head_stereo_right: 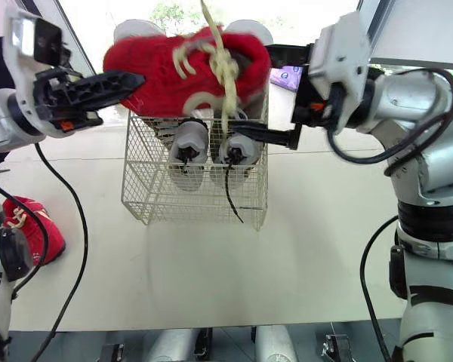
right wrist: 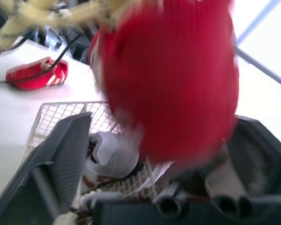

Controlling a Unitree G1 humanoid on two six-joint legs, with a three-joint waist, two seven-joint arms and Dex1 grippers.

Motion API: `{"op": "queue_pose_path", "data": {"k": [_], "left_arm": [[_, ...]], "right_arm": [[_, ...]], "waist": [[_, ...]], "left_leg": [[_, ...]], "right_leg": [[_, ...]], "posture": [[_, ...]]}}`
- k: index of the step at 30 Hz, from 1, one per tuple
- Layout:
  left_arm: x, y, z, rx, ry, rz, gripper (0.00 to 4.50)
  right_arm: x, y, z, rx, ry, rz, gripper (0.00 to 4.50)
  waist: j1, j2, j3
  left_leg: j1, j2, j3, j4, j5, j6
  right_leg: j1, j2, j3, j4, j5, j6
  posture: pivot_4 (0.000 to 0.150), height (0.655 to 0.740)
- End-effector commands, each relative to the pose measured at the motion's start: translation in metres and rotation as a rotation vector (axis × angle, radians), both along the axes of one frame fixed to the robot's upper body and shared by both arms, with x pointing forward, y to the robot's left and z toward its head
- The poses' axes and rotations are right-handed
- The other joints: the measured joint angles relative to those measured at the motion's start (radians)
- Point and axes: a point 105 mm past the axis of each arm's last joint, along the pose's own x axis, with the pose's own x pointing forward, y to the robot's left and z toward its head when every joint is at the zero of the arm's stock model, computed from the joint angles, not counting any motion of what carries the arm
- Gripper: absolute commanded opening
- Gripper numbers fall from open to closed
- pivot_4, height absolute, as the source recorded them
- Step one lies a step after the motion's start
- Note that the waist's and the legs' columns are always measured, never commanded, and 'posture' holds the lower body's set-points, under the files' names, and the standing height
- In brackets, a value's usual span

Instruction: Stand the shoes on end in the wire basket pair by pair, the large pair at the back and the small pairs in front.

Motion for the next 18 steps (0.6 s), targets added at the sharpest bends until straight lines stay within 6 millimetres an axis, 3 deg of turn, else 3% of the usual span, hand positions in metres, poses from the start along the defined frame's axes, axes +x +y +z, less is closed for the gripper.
{"op": "queue_pose_path", "data": {"k": [1, 4, 6, 11, 18], "left_arm": [[-0.013, 0.023, 0.032, -0.211, -0.137, 0.093, 0.20], [-0.015, 0.020, 0.040, -0.358, -0.198, 0.154, 0.20], [-0.013, 0.008, 0.039, -0.426, -0.215, 0.170, 0.20], [-0.008, -0.020, 0.029, -0.525, -0.190, 0.160, 0.20], [-0.007, -0.043, 0.013, -0.517, -0.139, 0.129, 0.20]], "right_arm": [[0.003, -0.039, 0.007, 0.387, 0.185, -0.049, 4.47], [-0.007, -0.029, 0.009, 0.784, 0.347, 0.148, 4.47], [-0.009, -0.005, 0.012, 0.932, 0.423, 0.265, 4.47], [-0.011, 0.046, 0.020, 1.047, 0.516, 0.389, 4.47], [-0.016, 0.065, 0.030, 1.018, 0.482, 0.423, 4.47]], "waist": [[0.002, -0.001, -0.001], [0.001, -0.005, -0.003], [-0.002, -0.004, -0.003], [-0.002, -0.004, -0.003], [0.000, -0.005, -0.003]], "left_leg": [[-0.001, 0.000, 0.000, 0.000, 0.000, 0.000], [-0.001, 0.001, -0.004, 0.000, 0.001, -0.002], [-0.002, 0.001, -0.005, -0.001, 0.002, -0.003], [-0.002, 0.000, -0.005, -0.001, 0.004, -0.008], [-0.002, -0.001, -0.005, 0.001, 0.003, -0.005]], "right_leg": [[-0.001, 0.000, 0.000, 0.000, 0.000, 0.000], [-0.001, 0.000, -0.001, 0.000, 0.001, -0.002], [-0.002, 0.000, -0.002, 0.001, 0.002, -0.003], [-0.004, 0.002, -0.002, 0.004, 0.003, -0.003], [-0.003, 0.004, -0.004, 0.005, 0.003, -0.003]], "posture": [[0.150, 0.7400], [0.150, 0.7400], [0.150, 0.7400], [0.150, 0.7400], [0.150, 0.7400]]}}
